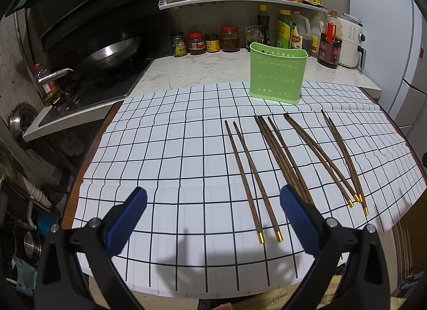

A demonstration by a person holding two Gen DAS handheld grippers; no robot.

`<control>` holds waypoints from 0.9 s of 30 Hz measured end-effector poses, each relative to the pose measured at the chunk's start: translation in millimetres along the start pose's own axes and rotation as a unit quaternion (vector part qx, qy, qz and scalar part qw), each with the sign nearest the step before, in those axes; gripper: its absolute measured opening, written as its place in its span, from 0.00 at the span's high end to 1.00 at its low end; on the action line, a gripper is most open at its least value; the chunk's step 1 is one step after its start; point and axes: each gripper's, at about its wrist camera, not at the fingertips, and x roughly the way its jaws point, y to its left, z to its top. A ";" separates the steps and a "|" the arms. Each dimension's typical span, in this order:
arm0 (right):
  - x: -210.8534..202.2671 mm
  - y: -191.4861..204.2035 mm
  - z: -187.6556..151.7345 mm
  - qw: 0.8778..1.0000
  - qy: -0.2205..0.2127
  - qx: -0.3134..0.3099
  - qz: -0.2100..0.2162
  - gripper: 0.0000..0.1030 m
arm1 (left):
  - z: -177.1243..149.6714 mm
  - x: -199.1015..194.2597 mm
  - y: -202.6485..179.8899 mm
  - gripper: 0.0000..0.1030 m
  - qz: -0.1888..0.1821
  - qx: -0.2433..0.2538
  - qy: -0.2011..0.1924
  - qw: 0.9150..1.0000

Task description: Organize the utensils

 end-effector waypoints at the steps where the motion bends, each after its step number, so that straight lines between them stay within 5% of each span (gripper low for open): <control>1: 0.4 -0.1 -0.1 1.000 0.000 0.000 0.000 0.05 | -1.3 -0.2 -1.0 0.06 0.000 0.000 0.000 1.000; 27: 7.5 -2.0 -3.9 1.000 0.002 0.006 -0.007 0.05 | -9.3 13.8 -0.2 0.06 0.006 -0.010 0.009 1.000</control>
